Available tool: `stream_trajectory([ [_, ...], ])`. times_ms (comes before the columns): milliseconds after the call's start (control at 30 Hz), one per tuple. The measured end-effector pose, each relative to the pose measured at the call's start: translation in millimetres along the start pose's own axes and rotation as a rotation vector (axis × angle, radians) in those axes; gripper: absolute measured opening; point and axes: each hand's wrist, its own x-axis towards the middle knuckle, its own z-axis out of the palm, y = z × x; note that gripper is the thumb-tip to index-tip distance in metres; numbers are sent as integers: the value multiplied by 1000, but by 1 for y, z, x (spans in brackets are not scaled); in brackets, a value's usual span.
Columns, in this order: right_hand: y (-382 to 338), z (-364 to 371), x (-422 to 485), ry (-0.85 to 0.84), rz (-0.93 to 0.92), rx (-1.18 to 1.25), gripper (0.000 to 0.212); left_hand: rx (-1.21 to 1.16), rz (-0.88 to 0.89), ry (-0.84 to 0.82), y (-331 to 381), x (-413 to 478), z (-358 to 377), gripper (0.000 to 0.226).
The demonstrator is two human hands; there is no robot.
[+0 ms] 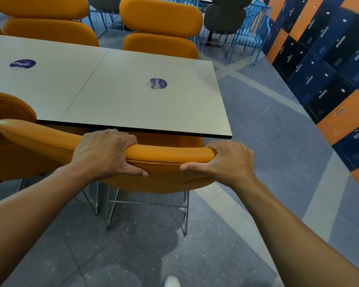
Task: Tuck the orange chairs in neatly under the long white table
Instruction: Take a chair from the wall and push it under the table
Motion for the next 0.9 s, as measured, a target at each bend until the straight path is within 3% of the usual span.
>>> stream_trajectory([
  [100, -3, 1, -2, 10, 7, 3, 109, -5, 3, 6, -1, -3, 0, 89],
  [533, 18, -2, 24, 61, -23, -9, 88, -11, -42, 36, 17, 17, -6, 75],
  [700, 37, -7, 37, 31, -5, -3, 96, 16, -31, 59, 30, 33, -6, 73],
  [800, 33, -6, 40, 40, 15, 10, 89, 19, -13, 53, 23, 38, -7, 71],
  [900, 18, 0, 39, 57, 30, -4, 98, 15, 4, 24, 6, 37, -7, 73],
])
